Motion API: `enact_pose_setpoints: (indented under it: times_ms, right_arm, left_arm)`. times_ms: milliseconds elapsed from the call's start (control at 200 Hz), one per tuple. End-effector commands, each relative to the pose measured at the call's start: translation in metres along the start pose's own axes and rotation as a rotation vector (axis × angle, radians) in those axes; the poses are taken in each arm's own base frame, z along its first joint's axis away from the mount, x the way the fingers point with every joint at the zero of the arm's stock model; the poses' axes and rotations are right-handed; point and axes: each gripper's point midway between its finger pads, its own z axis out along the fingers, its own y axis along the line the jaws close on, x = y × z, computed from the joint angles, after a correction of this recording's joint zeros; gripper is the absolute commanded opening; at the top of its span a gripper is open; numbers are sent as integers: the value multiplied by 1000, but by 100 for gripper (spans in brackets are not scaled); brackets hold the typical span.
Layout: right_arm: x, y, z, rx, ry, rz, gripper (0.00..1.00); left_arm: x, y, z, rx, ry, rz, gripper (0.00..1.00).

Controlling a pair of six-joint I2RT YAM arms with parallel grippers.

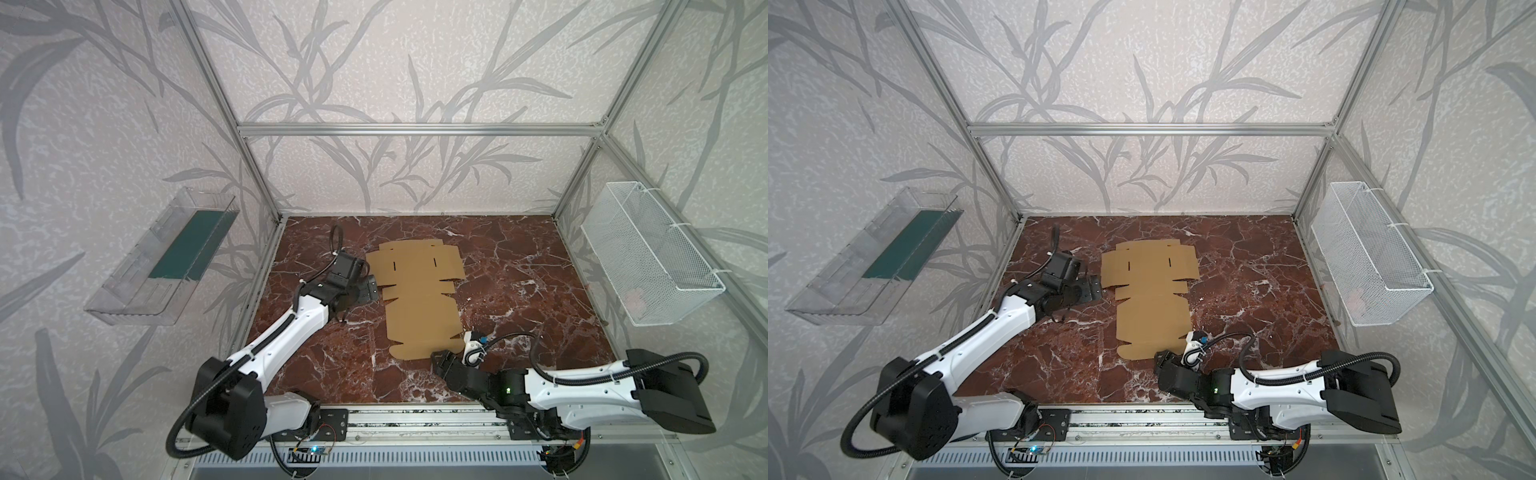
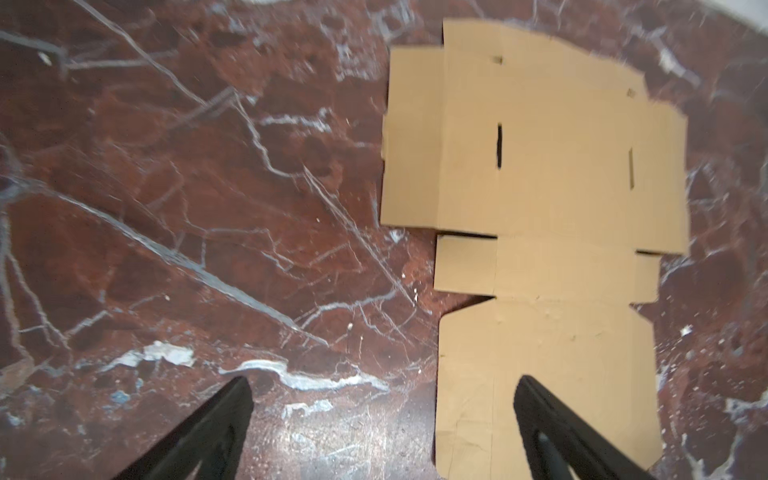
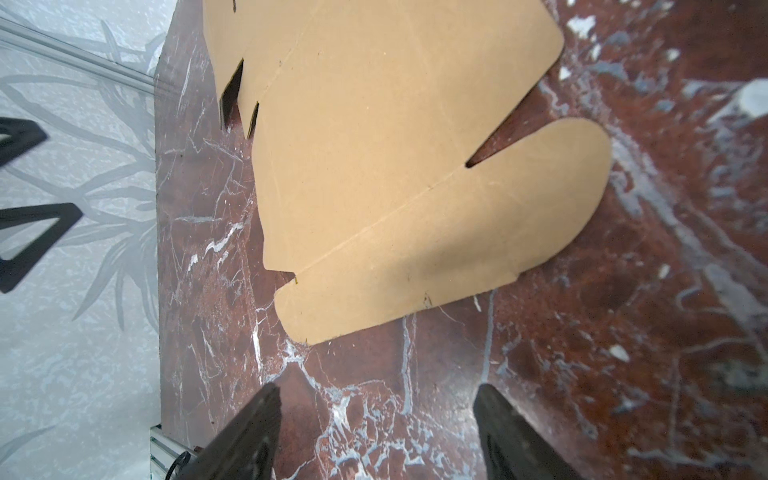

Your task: Fold the paper box

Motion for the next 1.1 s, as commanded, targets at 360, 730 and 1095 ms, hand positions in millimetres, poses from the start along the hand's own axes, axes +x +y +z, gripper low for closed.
enact_pose_setpoints:
  times_ms: [360,730,1095]
  right_arm:
    - [-1,2,10,6,-25,39,63]
    - [5,-8,24,30,10,76,62]
    - [-1,-18,25,52,-12,90,56]
  left_arm:
    - [27,-26,53,-175,138,103,99]
    - [45,-41,78,-236,197,167,99]
    - [66,-35,90,-287,237,185,99]
